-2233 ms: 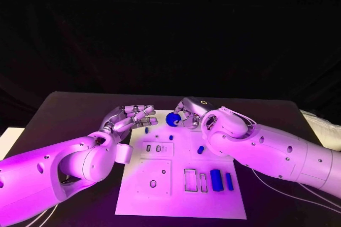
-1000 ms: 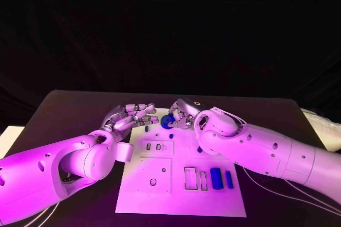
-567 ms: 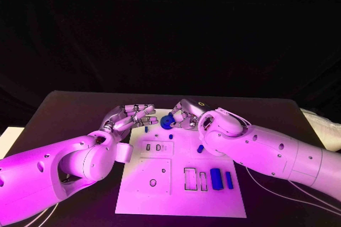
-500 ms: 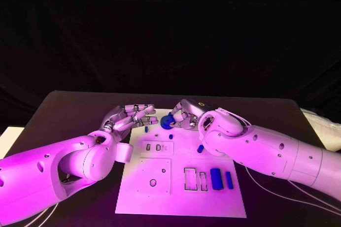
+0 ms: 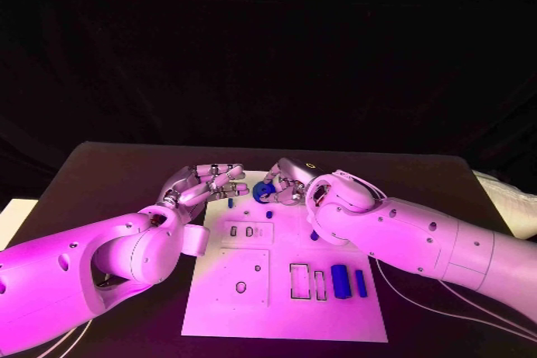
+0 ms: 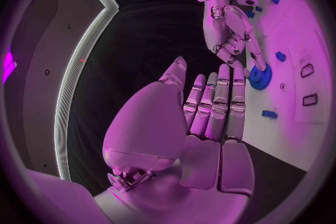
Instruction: Assemble the parts on the task board
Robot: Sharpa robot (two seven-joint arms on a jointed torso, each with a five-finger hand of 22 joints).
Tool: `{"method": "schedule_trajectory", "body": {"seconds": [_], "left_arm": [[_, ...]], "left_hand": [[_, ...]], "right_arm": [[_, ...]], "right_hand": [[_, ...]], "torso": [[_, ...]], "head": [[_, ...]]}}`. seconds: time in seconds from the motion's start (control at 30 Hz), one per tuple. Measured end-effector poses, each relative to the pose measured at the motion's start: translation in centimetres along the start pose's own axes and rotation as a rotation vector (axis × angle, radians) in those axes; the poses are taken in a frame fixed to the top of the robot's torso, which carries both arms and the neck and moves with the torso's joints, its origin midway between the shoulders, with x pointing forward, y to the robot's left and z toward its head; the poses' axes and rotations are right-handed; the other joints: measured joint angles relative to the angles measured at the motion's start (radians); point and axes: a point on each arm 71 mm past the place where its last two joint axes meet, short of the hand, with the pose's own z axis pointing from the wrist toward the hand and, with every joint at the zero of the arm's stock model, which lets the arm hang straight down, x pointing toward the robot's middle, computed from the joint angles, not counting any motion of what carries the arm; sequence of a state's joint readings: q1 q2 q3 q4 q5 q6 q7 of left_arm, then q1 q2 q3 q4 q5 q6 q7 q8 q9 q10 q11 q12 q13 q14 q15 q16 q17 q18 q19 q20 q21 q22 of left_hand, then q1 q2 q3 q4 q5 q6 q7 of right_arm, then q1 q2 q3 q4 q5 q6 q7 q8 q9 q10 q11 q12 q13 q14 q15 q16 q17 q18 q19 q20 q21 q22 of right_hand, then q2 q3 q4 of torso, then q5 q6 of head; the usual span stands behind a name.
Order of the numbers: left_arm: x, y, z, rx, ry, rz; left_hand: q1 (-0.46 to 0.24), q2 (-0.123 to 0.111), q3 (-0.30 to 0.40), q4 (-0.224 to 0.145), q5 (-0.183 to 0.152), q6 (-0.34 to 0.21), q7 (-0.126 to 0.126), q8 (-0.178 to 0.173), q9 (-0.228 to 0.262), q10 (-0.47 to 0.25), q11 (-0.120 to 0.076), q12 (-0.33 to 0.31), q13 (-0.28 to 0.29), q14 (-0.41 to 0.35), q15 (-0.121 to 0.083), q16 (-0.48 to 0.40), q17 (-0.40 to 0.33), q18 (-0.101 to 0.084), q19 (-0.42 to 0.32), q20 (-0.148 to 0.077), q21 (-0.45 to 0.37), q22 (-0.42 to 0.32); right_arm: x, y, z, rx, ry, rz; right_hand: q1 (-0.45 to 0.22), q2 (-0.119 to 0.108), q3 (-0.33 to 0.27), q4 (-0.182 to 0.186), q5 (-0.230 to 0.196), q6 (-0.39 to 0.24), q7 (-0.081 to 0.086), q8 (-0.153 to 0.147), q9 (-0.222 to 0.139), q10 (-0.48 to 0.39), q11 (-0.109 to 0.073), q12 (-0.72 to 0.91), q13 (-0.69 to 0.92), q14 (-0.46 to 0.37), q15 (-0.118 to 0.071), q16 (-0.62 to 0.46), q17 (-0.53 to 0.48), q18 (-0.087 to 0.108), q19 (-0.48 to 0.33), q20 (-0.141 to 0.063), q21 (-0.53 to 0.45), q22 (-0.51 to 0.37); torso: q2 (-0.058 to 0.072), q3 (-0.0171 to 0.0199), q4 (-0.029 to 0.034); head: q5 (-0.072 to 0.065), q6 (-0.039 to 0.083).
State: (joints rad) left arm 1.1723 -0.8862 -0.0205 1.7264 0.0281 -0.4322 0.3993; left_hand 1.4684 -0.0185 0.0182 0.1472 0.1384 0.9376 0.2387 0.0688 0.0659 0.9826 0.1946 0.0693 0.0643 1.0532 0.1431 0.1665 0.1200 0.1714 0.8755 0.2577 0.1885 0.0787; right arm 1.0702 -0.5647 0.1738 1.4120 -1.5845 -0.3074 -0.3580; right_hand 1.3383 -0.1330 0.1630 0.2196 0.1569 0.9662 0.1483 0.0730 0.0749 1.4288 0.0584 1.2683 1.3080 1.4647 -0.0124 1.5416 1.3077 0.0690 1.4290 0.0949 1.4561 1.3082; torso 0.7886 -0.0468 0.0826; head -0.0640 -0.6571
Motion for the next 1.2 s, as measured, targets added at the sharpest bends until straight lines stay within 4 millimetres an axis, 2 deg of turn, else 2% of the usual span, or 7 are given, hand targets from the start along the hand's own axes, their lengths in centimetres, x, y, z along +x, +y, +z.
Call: {"method": "schedule_trajectory", "body": {"seconds": [0.23,0.37,0.57,0.8,0.87,1.07,1.2], "left_arm": [[0.0,0.0,0.0,-0.001,0.0,0.0],[0.0,0.0,0.0,-0.001,0.0,0.0],[0.0,0.0,0.0,-0.002,0.0,0.0],[0.0,0.0,0.0,-0.004,-0.001,0.0],[0.0,0.0,0.0,-0.004,-0.001,0.0],[-0.1,0.0,0.0,-0.004,-0.003,0.001],[-0.3,0.0,0.0,-0.004,-0.007,0.003]], "left_hand": [[0.0,0.0,0.0,0.0,0.0,0.0,0.0,0.0,0.0,0.0,0.0,0.0,0.0,0.0,0.0,0.0,0.0,0.0,0.0,0.0,0.0,0.0],[0.0,0.0,0.0,0.0,0.0,0.0,0.0,0.0,0.0,0.0,0.0,0.0,0.0,0.0,0.0,0.0,0.0,0.0,0.0,0.0,0.0,0.0],[0.0,0.0,0.003,-0.003,0.0,0.0,0.0,0.0,0.0,0.0,0.0,0.0,0.0,0.0,0.0,0.0,0.0,0.0,0.0,0.0,0.0,-0.001],[0.0,0.0,0.003,-0.003,0.0,0.0,0.0,0.0,0.0,0.0,0.0,0.0,0.0,0.0,0.0,0.0,0.0,0.0,0.0,0.0,0.0,-0.001],[0.0,0.0,0.003,-0.003,0.0,0.0,0.0,0.0,0.0,0.0,0.0,0.0,0.0,0.0,0.0,0.0,0.0,0.0,0.0,0.0,0.0,-0.001],[0.0,0.0,0.003,-0.003,0.0,0.0,0.0,0.0,0.0,0.0,0.0,0.0,0.0,0.0,0.0,0.0,0.0,0.0,0.0,0.0,0.0,-0.001],[0.0,0.0,0.003,-0.003,0.0,0.0,0.0,0.0,0.0,0.0,0.0,0.0,0.0,-0.004,0.004,0.0,0.0,0.0,0.0,0.0,-0.005,-0.001]], "right_arm": [[0.7,-0.2,0.4,0.013,0.02,-0.004],[0.8,-0.4,0.4,0.019,0.017,-0.004],[0.9,-0.5,0.4,0.021,-0.001,0.004],[0.7,-0.5,0.1,0.013,-0.029,0.014],[0.7,-0.5,0.0,0.008,-0.043,0.02],[-0.4,-0.9,-1.1,-0.029,-0.118,0.063],[-2.0,-2.2,-2.0,-0.046,-0.141,0.105]], "right_hand": [[0.0,0.0,-0.002,0.002,0.004,-0.002,0.001,-0.006,-0.004,0.0,0.0,0.0,0.0,0.0,0.0,0.0,0.0,0.0,0.0,0.0,0.0,0.0],[0.0,0.0,-0.004,0.004,0.021,-0.009,0.008,-0.006,-0.004,0.003,0.003,0.0,0.0,0.0,0.0,0.0,0.0,0.0,0.0,0.0,0.0,0.0],[0.0,0.0,-0.007,0.001,0.023,-0.008,0.008,-0.004,-0.006,0.004,0.004,0.0,0.0,0.0,0.0,0.0,0.0,0.0,0.0,0.0,0.0,0.0],[0.0,0.0,-0.009,-0.001,0.029,-0.012,0.005,-0.008,-0.005,0.004,0.004,0.0,0.0,0.0,0.0,0.0,0.0,0.0,0.0,0.0,0.0,0.0],[0.009,0.008,-0.008,-0.006,0.037,-0.012,0.005,-0.008,-0.007,0.004,0.004,0.0,0.0,0.0,0.0,0.0,0.0,0.0,0.0,0.0,0.0,0.0],[0.015,0.004,-0.005,-0.009,0.046,-0.012,0.005,-0.008,-0.007,0.003,0.004,0.0,0.0,0.0,0.0,0.0,0.0,0.0,0.0,0.0,0.0,0.0],[0.017,0.006,-0.006,-0.016,0.046,-0.012,0.005,-0.008,-0.007,0.003,0.004,-0.005,0.0,0.0,0.0,0.0,0.0,0.0,0.0,0.0,0.0,0.0]], "torso": [[0.0,-0.0003,0.0022],[0.0,-0.0003,0.0012],[0.0,0.0005,-0.0011],[0.0,0.0009,-0.0006],[0.0,0.0012,-0.0005],[0.0,0.0021,-0.0011],[-0.001,0.0028,-0.0056]], "head": [[-0.001,-0.002],[0.001,-0.003],[-0.002,0.001],[-0.006,0.001],[-0.006,0.001],[-0.007,0.002],[-0.006,0.004]]}}
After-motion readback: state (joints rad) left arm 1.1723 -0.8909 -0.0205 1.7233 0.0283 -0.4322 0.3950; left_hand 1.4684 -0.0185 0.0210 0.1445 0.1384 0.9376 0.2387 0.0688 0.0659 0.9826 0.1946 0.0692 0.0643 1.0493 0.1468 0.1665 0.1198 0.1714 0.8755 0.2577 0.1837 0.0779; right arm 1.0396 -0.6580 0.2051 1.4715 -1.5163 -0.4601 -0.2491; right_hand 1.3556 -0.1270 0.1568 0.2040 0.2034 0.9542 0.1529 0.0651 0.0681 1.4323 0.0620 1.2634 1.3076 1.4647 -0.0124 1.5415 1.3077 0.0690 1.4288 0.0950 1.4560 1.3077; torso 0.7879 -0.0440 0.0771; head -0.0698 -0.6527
